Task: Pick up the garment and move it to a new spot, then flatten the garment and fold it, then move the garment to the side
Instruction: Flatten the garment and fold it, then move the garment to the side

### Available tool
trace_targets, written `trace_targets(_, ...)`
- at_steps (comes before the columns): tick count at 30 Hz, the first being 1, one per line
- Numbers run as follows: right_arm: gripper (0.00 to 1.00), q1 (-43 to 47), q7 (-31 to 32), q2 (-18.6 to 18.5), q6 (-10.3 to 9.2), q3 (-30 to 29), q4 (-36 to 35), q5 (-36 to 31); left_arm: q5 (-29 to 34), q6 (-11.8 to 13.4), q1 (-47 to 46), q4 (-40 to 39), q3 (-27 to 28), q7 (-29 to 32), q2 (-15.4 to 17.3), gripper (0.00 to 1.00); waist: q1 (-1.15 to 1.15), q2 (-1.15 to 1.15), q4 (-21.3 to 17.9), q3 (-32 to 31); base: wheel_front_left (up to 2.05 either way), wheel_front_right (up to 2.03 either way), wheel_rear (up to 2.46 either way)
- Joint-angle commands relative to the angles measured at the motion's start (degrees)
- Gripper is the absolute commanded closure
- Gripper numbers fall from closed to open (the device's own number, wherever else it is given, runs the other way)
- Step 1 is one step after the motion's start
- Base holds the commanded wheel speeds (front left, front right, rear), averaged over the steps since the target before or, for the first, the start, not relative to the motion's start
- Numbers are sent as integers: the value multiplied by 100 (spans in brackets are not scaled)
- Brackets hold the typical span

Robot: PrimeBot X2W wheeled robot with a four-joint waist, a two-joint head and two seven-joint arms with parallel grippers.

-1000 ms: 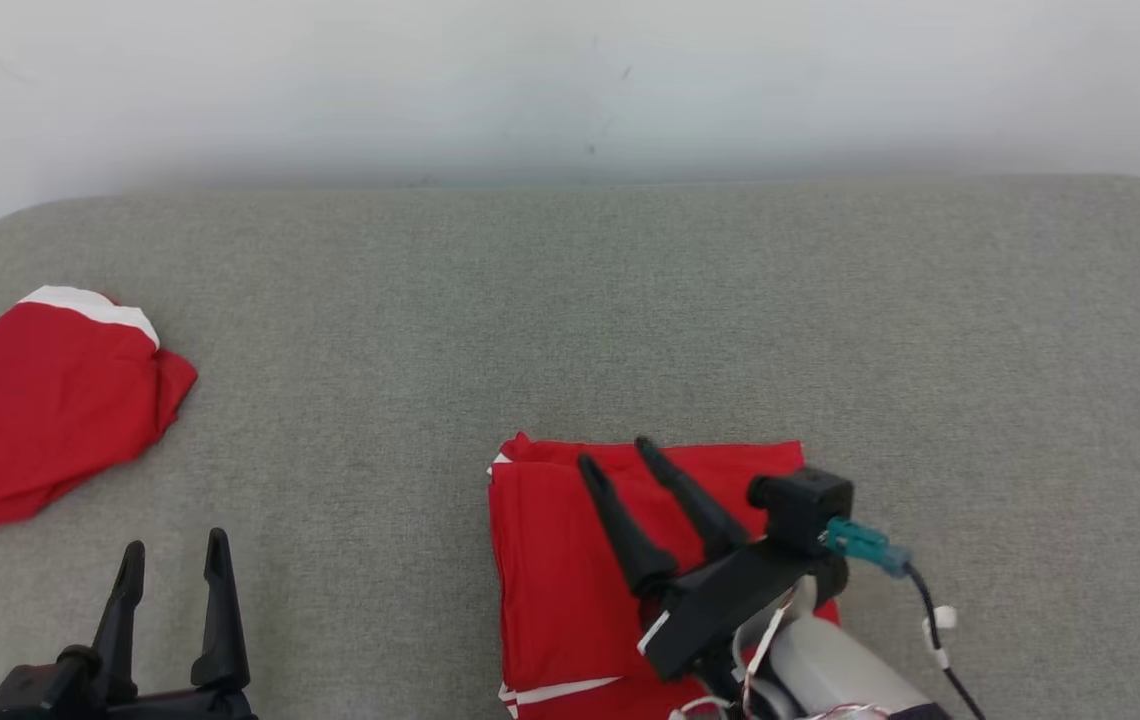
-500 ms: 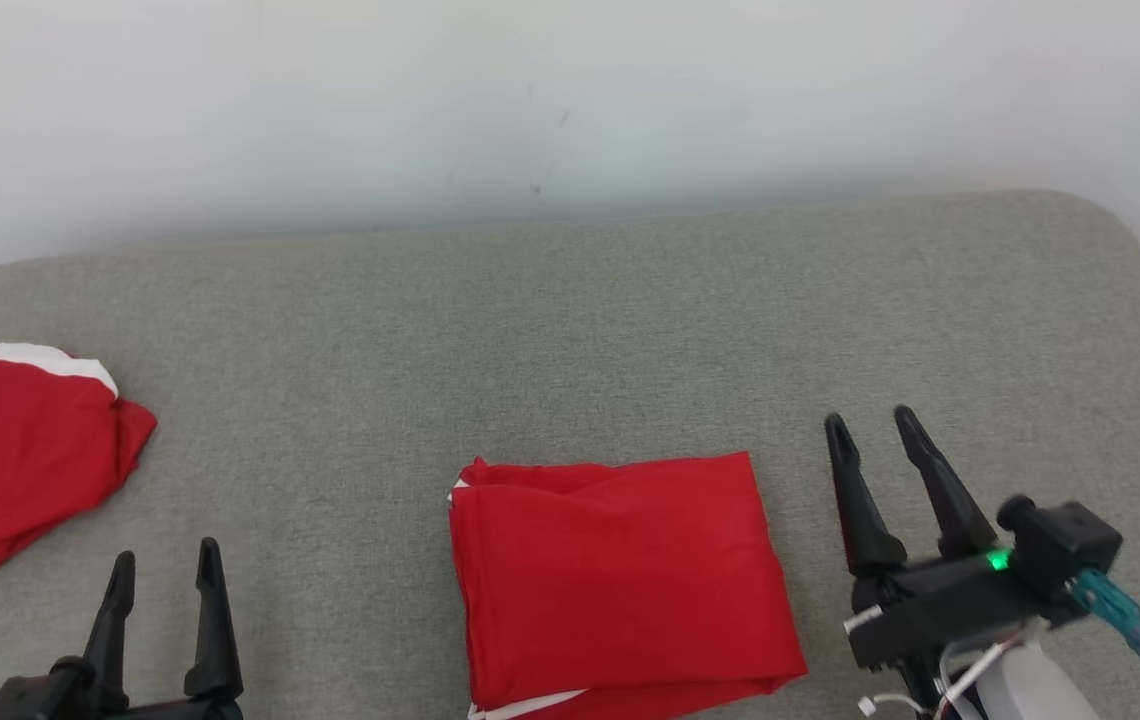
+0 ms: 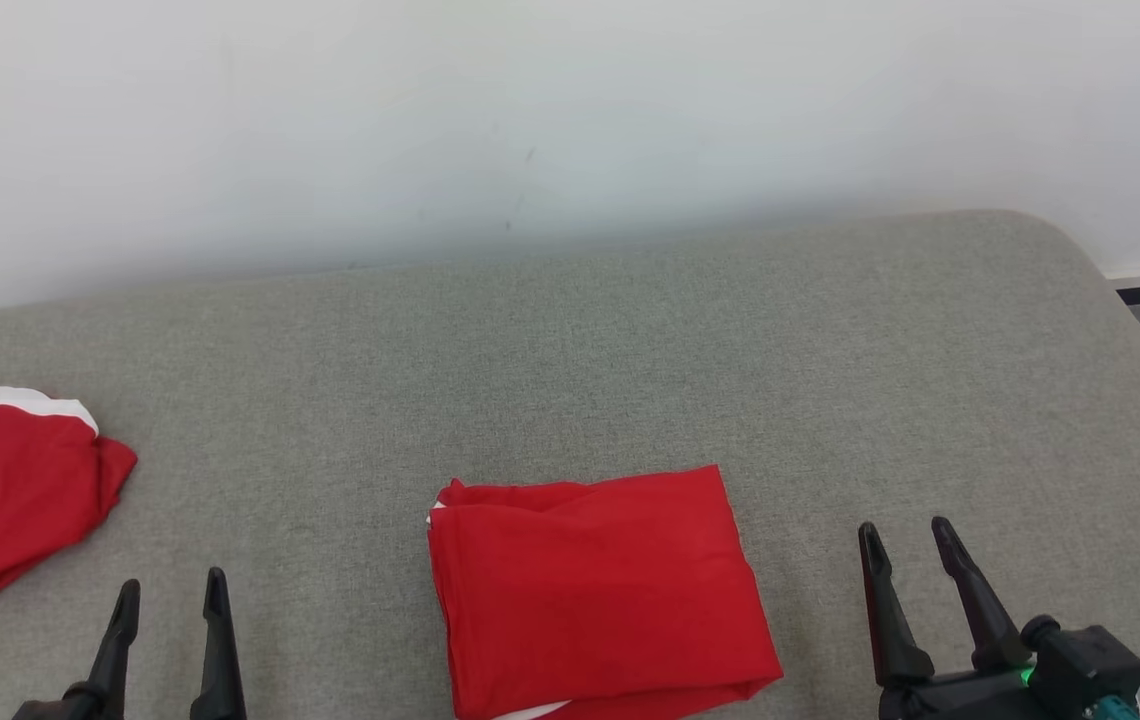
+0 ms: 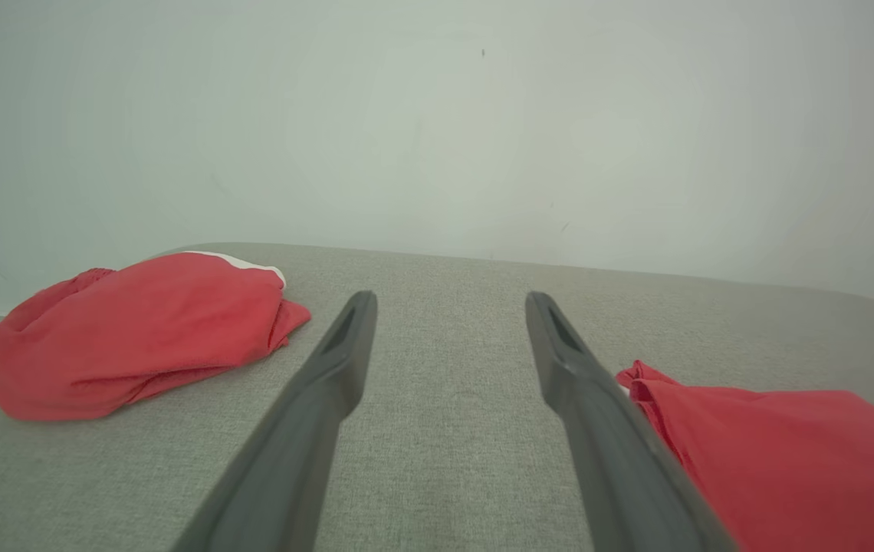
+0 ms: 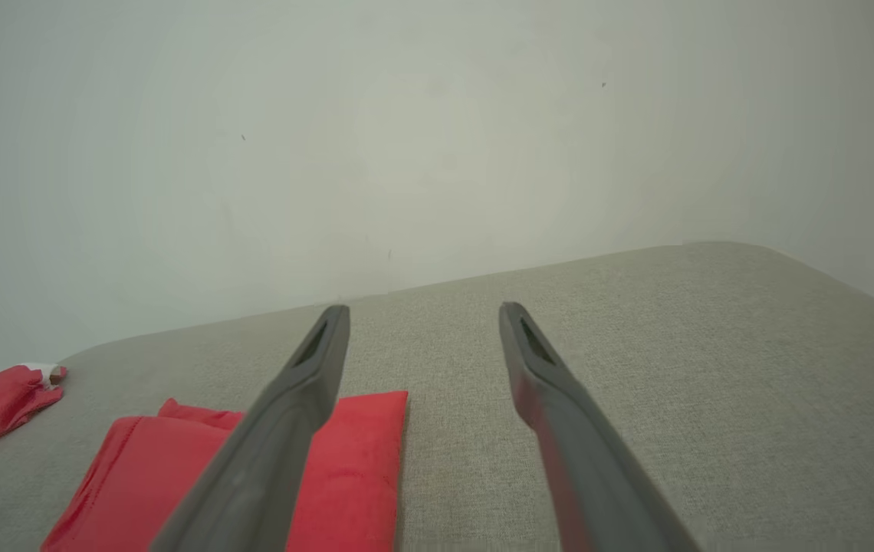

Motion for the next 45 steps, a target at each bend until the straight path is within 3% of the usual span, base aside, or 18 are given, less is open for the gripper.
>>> trace_targets(1,0,74,-2,13,-14,-27,-34,-32,66,-15,113,0,14,-2,15,0,0,0,-1,-23,0,0,0)
trace_targets(28,0,335,-2,113,-15,-38,120,-309,202,-21,336,-72,-50,-2,16,0,0,0,196,-124,0,0,0)
trace_targets(36,0,-239,225,133,-15,17,458,-516,159,-25,222,-25,-88,-2,8,0,0,0,295,-27,0,0,0)
trace_targets(45,0,-1151,849,115,-15,144,1319,-561,174,-62,-8,29,-134,-2,6,0,0,0,527,247,0,0,0)
